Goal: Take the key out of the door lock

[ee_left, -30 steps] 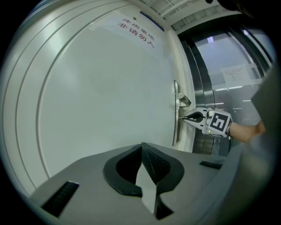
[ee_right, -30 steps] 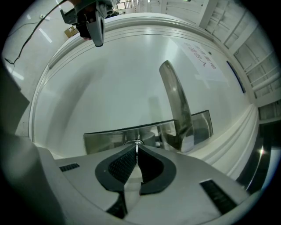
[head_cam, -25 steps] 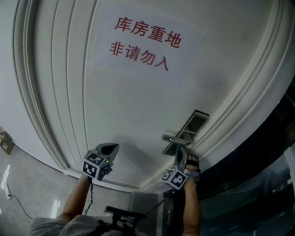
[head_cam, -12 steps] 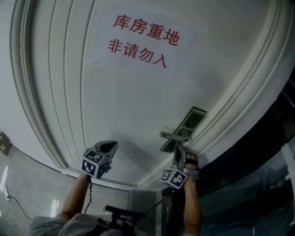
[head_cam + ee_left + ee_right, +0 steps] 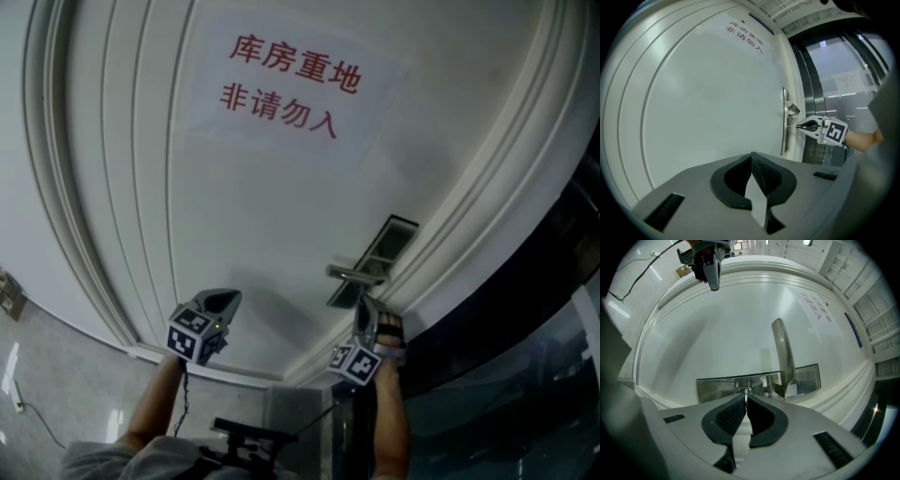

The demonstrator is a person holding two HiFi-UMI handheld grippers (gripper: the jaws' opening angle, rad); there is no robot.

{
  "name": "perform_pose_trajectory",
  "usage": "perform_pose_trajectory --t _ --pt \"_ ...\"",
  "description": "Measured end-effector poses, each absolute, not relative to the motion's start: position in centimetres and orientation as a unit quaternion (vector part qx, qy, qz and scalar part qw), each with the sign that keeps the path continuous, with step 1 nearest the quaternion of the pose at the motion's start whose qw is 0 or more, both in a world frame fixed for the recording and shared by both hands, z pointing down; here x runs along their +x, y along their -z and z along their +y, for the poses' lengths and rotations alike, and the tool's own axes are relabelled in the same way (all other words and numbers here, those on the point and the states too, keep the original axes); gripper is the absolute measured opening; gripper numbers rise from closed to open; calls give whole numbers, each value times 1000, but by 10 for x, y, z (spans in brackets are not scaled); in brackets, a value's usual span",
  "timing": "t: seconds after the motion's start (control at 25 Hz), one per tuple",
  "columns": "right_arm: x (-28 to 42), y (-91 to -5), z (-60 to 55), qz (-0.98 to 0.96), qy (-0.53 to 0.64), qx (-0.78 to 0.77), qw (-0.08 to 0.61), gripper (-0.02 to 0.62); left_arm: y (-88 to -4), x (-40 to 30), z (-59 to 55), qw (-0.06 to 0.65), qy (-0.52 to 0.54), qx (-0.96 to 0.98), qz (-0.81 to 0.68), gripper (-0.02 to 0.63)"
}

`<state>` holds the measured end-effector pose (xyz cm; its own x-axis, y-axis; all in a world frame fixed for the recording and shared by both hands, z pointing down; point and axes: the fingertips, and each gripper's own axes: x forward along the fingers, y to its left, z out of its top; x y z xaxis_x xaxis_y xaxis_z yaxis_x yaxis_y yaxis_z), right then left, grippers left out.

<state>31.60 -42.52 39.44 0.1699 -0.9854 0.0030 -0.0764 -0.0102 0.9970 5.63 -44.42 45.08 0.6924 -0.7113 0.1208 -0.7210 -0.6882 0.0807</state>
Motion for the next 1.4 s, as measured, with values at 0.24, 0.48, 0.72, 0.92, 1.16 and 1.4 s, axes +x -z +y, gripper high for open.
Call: perform_pose_trajectory --t 0.24,0.48,0.72,0.92,1.16,1.4 --pt "314 -397 -414 -478 432 568 512 20 -452 56 -433 62 -43 921 -383 -8" --pt "310 -391 -393 -507 403 596 474 20 -448 54 -423 54 -41 924 -377 -8" --pt "311 -393 -367 -561 320 647 406 21 -449 52 -410 48 -41 927 -369 -8" --pt "305 -393 -340 -588 250 690 339 21 -451 50 -397 49 -42 931 -360 -8" --pt "302 -400 -309 -620 168 726 246 21 -449 49 -379 42 -37 935 -350 -8" --pt "293 -400 -281 -643 100 743 155 21 -447 45 -365 37 -30 937 -345 -8"
